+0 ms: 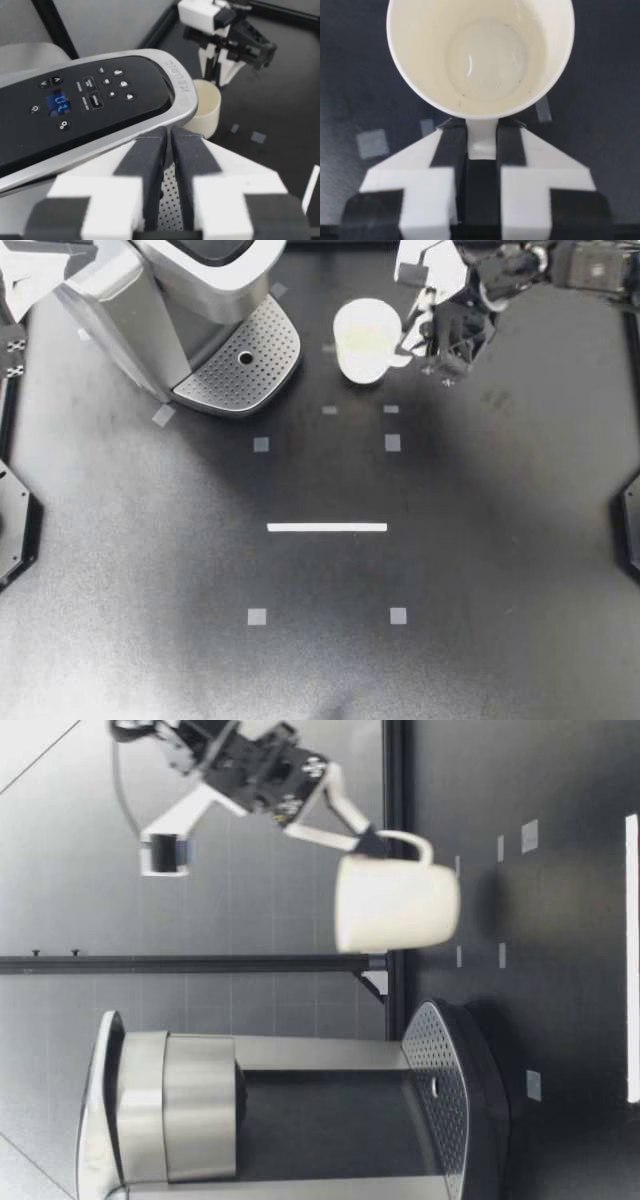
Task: Place the coffee capsule inside the capsule container, then place the cup onto the center of the cup tray.
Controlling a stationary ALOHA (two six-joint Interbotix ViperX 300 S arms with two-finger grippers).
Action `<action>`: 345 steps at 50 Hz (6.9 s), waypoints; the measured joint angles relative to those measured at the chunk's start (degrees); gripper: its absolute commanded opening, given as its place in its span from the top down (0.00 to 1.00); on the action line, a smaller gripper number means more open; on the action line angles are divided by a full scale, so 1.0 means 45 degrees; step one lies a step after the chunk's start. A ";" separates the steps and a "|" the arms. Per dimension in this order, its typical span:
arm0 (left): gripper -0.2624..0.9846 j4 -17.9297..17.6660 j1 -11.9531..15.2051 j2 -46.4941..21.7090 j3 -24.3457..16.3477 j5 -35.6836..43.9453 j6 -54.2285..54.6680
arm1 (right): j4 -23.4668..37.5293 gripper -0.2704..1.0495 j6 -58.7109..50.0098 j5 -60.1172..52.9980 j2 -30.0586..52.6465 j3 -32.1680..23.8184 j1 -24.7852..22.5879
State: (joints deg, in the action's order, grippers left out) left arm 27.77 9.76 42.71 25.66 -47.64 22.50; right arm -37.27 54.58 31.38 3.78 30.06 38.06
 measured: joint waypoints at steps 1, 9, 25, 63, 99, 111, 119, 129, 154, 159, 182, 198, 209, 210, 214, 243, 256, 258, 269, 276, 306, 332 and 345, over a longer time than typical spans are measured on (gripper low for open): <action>0.64 0.0000 0.0000 0.0000 0.0000 0.0000 0.0000 | 0.0000 0.72 -0.0020 0.0000 -0.0059 -0.0059 -0.0078; 0.64 0.0000 0.0000 0.0156 0.0156 0.0117 0.0000 | -0.0020 0.72 -0.0176 0.0117 -0.0117 -0.0859 -0.0898; 0.64 0.0000 0.0020 0.0391 0.0332 0.0254 0.0000 | 0.0000 0.72 -0.0293 0.0859 0.1641 -0.3086 -0.1484; 0.64 -0.0020 0.0020 0.0391 0.0449 0.0254 0.0000 | 0.0078 0.72 -0.0195 0.0918 0.3730 -0.5391 -0.1543; 0.64 -0.0020 0.0020 0.0430 0.0527 0.0215 0.0000 | 0.0195 0.50 -0.0332 0.0879 0.4160 -0.5840 -0.1660; 0.64 -0.0020 0.0000 0.0430 0.0527 0.0215 0.0020 | 0.0195 0.34 -0.0410 0.0859 0.4160 -0.5840 -0.1680; 0.64 -0.0039 0.0020 0.0430 0.0547 0.0234 0.0039 | 0.0176 0.34 -0.0430 0.0859 0.4062 -0.5859 -0.1660; 0.64 0.0000 0.0020 0.0430 0.0605 0.0430 0.0039 | 0.0195 0.34 -0.0430 0.0820 0.3633 -0.5352 -0.1738; 0.64 0.0176 0.1680 -0.0195 0.0898 0.2500 0.0000 | 0.0059 0.39 -0.0488 -0.0293 0.1055 -0.2598 -0.1699; 0.64 0.0176 0.1973 -0.0801 0.0859 0.2598 -0.0020 | -0.0137 0.48 -0.0469 -0.0488 0.0586 -0.2012 -0.1699; 0.65 0.0176 0.2969 -0.3203 -0.1016 0.1543 -0.0605 | -0.1250 0.56 -0.0352 -0.2031 -0.1602 0.0391 -0.1699; 0.65 0.0176 0.3223 -0.4355 -0.1484 0.1465 -0.0801 | -0.1367 0.56 -0.0313 -0.2578 -0.2188 0.1113 -0.1738; 0.65 0.0176 0.3281 -0.4492 -0.1465 0.1445 -0.0801 | -0.1367 0.56 -0.0273 -0.2656 -0.2266 0.1152 -0.1738; 0.65 0.0176 0.3262 -0.4492 -0.1465 0.1465 -0.0801 | -0.1348 0.56 -0.0215 -0.2676 -0.2246 0.1172 -0.1738; 0.65 0.0176 0.3301 -0.4492 -0.1484 0.1445 -0.0801 | -0.1348 0.56 -0.0234 -0.2676 -0.2246 0.1172 -0.1738; 0.65 0.0156 0.3613 -0.5039 -0.1484 0.1426 -0.0996 | -0.1328 0.56 -0.0215 -0.2676 -0.2246 0.1250 -0.1738; 0.65 0.0117 0.3594 -0.5137 -0.1563 0.0879 -0.1016 | -0.1309 0.56 -0.0215 -0.2676 -0.2246 0.1250 -0.1738; 0.65 0.0117 0.3594 -0.5137 -0.1582 0.0859 -0.1016 | -0.1309 0.56 -0.0215 -0.2676 -0.2246 0.1250 -0.1758; 0.65 0.0020 0.3594 -0.5215 -0.1836 0.0762 -0.1016 | -0.1309 0.56 -0.0313 -0.2676 -0.2246 0.1270 -0.1738; 0.65 0.0020 0.3613 -0.5176 -0.1953 0.0898 -0.1074 | -0.1309 0.56 -0.0313 -0.2676 -0.2266 0.1270 -0.1758; 0.65 -0.0059 0.2852 -0.5332 -0.2539 0.0781 -0.1172 | -0.1328 0.56 -0.0313 -0.2754 -0.2266 0.1328 -0.1738; 0.65 -0.0059 0.2813 -0.5859 -0.2520 0.0508 -0.1172 | -0.1309 0.56 -0.0293 -0.2773 -0.2246 0.1328 -0.1738; 0.65 0.0020 0.2754 -0.6055 -0.2578 0.0234 -0.1172 | -0.1328 0.56 -0.0293 -0.2734 -0.2246 0.1445 -0.1758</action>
State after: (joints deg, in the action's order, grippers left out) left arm 27.86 22.15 15.47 14.06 -46.58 17.23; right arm -43.24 53.26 19.07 -6.33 36.56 30.15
